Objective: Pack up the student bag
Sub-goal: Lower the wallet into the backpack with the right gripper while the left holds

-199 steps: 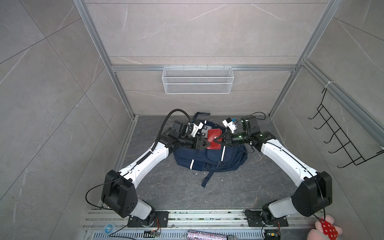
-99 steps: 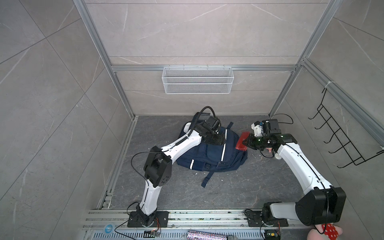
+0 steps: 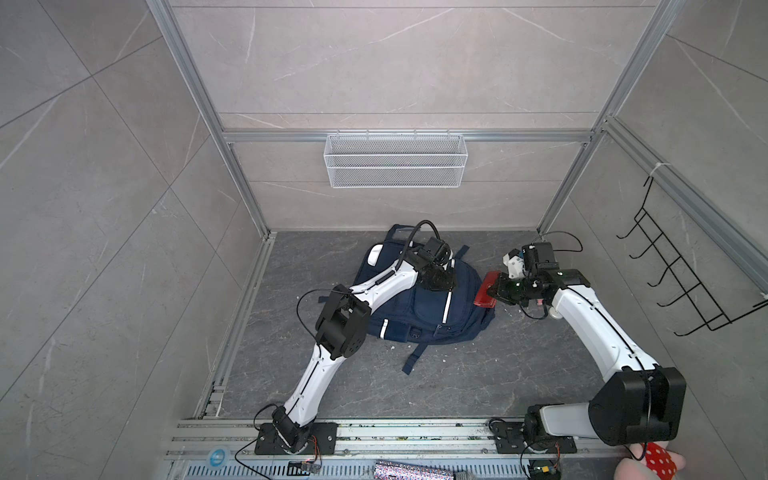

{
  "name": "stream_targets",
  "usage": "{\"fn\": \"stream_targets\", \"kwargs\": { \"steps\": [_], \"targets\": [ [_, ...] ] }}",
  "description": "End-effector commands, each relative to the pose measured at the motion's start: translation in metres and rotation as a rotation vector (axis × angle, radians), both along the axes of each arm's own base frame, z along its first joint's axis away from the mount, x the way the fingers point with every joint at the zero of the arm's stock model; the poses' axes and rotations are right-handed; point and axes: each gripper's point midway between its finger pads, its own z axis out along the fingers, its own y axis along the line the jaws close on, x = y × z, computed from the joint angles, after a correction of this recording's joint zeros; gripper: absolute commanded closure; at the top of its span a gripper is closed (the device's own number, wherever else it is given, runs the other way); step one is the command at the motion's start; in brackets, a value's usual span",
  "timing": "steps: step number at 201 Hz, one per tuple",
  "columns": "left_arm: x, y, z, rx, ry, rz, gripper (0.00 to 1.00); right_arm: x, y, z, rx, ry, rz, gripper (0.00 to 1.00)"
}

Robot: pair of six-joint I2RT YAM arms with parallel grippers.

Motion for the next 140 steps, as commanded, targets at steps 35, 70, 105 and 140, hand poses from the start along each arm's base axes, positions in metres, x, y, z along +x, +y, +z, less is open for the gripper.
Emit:
{"fn": "stream_targets", "kwargs": {
  "steps": [35, 70, 105, 140],
  "targets": [
    [-0.011, -0.013, 0.013, -0.112, 0.026, -0.043, 1.0, -0.003, -0.002, -0.012, -0.003, 0.013, 0.005, 1.0],
    [-0.02, 0.007, 0.055, -0.203, 0.014, -0.019, 1.0, -0.004, 0.01, -0.007, 0.059, -0.007, 0.053, 1.0],
    [-0.023, 0.047, 0.11, -0.342, -0.016, -0.011, 1.0, 0.005, 0.054, 0.02, 0.254, -0.102, 0.192, 1.0],
    [-0.027, 0.074, 0.139, -0.427, -0.031, -0.033, 1.0, 0.009, 0.087, 0.039, 0.344, -0.164, 0.319, 1.0]
  ]
}}
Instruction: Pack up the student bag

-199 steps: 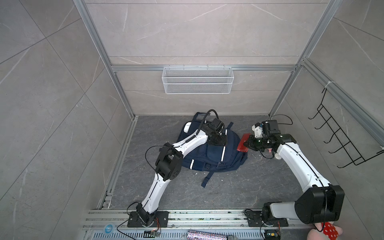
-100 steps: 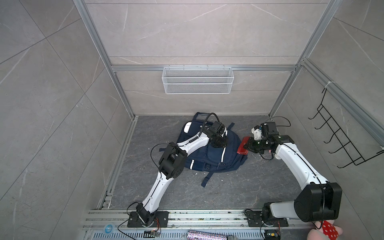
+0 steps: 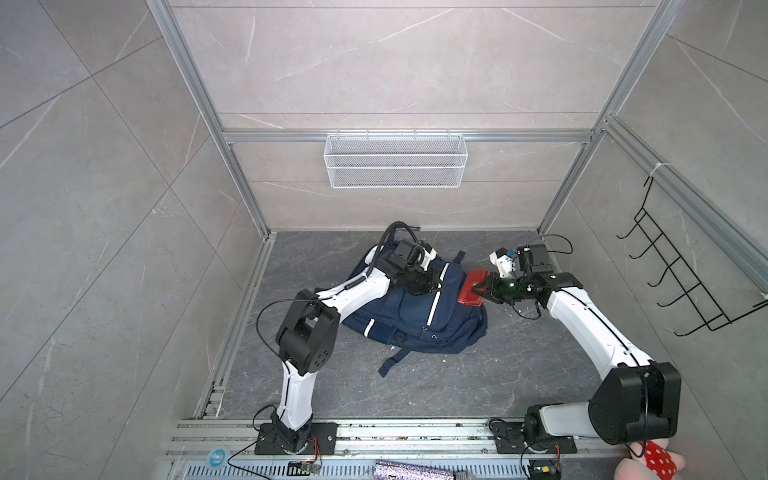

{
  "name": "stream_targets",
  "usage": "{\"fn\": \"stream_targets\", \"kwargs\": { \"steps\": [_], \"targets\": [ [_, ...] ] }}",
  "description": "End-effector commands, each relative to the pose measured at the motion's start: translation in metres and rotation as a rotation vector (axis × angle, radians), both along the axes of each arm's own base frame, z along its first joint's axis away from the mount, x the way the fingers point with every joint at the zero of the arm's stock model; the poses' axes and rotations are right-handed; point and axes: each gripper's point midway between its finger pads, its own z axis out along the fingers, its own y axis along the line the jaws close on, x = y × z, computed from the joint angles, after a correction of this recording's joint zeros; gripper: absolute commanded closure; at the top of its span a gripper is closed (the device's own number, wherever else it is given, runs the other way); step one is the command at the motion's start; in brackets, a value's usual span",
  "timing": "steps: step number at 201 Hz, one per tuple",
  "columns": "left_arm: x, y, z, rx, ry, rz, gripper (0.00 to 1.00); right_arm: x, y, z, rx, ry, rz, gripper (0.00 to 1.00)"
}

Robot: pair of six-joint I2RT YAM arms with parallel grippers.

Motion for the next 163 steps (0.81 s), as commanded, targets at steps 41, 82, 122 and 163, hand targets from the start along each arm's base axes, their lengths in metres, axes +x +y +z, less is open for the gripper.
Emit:
{"fn": "stream_targets", "kwargs": {
  "steps": [41, 82, 122, 163],
  "targets": [
    [0.006, 0.018, 0.113, -0.298, -0.152, -0.069, 1.0, -0.001, 0.058, 0.021, 0.18, -0.074, 0.211, 1.0],
    [0.003, 0.008, 0.141, -0.379, -0.183, -0.109, 1.0, 0.001, 0.086, 0.005, 0.238, -0.023, 0.254, 1.0],
    [-0.003, 0.001, 0.148, -0.411, -0.195, -0.123, 1.0, 0.015, 0.101, -0.005, 0.264, -0.018, 0.273, 1.0],
    [-0.002, 0.001, 0.149, -0.445, -0.191, -0.099, 1.0, 0.03, 0.108, -0.014, 0.301, -0.036, 0.253, 0.85]
  ]
}}
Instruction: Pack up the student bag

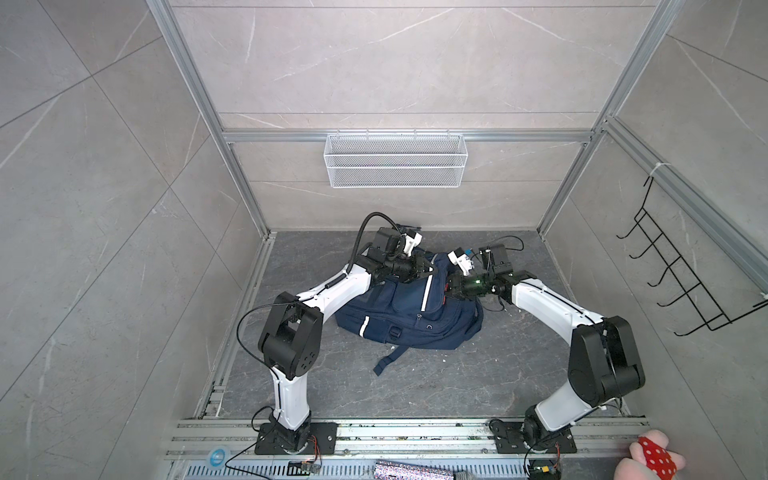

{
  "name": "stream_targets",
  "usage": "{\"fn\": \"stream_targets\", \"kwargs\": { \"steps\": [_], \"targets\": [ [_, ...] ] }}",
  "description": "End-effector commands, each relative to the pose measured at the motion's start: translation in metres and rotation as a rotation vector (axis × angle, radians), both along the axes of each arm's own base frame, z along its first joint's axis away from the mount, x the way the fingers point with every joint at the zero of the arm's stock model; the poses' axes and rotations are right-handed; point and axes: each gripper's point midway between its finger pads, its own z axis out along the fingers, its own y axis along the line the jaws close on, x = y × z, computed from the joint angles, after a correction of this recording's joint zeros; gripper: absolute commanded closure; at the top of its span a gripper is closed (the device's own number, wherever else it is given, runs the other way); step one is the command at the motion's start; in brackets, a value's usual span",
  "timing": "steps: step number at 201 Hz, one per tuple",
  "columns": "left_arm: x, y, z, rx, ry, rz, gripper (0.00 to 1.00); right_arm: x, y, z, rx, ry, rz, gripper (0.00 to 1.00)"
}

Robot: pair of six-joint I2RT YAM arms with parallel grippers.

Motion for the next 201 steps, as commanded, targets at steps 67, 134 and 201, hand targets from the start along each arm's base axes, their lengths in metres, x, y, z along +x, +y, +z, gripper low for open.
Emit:
{"fn": "stream_targets", "kwargs": {
  "steps": [67, 134, 201],
  "targets": [
    [-0.004, -0.007, 0.087, -0.188, -0.219, -0.017, 1.0, 0.0, -0.015, 0.014, -0.093, -0.057, -0.038, 0.32],
    [0.032, 0.009, 0.067, -0.128, -0.184, 0.099, 1.0, -0.019, -0.065, 0.034, -0.315, -0.101, -0.126, 0.18],
    [0.056, -0.014, 0.025, -0.08, -0.102, 0.147, 1.0, -0.053, -0.076, 0.038, -0.451, -0.19, -0.062, 0.18]
  ]
}}
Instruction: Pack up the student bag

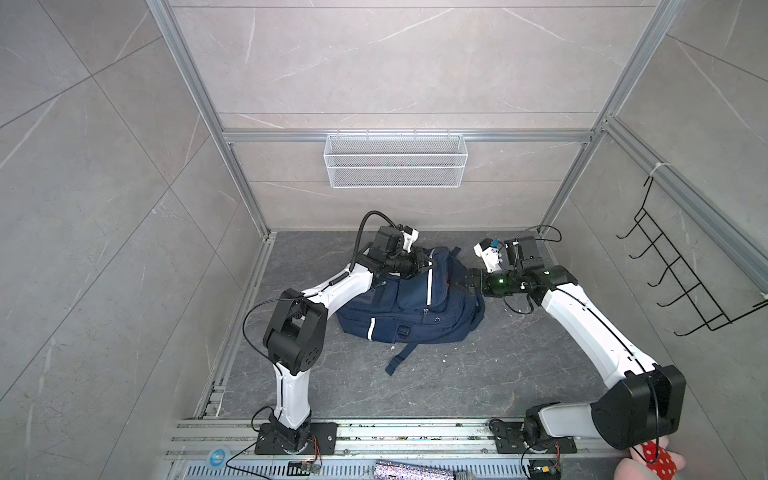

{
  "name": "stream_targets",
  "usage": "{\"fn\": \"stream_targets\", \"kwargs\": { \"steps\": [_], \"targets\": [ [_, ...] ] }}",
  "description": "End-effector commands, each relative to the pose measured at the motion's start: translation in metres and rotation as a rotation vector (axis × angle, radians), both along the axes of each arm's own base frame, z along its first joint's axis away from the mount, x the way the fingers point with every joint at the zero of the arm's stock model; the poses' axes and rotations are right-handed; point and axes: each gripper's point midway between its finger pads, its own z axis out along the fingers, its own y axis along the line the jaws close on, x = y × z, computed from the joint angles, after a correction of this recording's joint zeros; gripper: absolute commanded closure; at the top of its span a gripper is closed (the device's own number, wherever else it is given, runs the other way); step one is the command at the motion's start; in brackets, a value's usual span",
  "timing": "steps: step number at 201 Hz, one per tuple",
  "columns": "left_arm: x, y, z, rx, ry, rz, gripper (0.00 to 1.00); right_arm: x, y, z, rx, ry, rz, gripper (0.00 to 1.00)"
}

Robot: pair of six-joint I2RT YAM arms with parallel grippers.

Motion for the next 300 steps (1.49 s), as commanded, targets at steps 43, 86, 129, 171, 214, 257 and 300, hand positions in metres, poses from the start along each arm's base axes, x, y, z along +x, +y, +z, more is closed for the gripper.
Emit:
{"fn": "stream_targets", "kwargs": {
  "steps": [43, 86, 129, 171, 214, 257, 300],
  "targets": [
    [0.008, -0.01, 0.016, 0.028, -0.08, 0.04, 0.72, -0.03, -0.006, -0.02, -0.073, 0.011, 0.051, 0.19],
    [-0.032, 0.041, -0.004, 0.237, 0.006, 0.15, 0.32, -0.029, -0.005, -0.035, -0.162, 0.019, 0.087, 0.2],
    [-0.073, 0.097, -0.049, 0.335, 0.142, 0.315, 0.22, -0.039, 0.01, -0.062, -0.276, 0.061, 0.164, 0.2],
    [-0.067, 0.093, -0.07, 0.357, 0.16, 0.315, 0.25, -0.041, 0.035, -0.097, -0.323, 0.123, 0.177, 0.21],
    [-0.053, 0.067, -0.085, 0.362, 0.144, 0.283, 0.37, -0.049, 0.052, -0.123, -0.328, 0.179, 0.206, 0.24],
    [-0.054, 0.045, -0.102, 0.312, 0.188, 0.268, 0.6, -0.05, 0.052, -0.15, -0.361, 0.206, 0.205, 0.32],
    [-0.059, 0.037, -0.103, 0.306, 0.191, 0.248, 0.87, -0.039, 0.055, -0.164, -0.37, 0.167, 0.2, 0.41]
  ]
}}
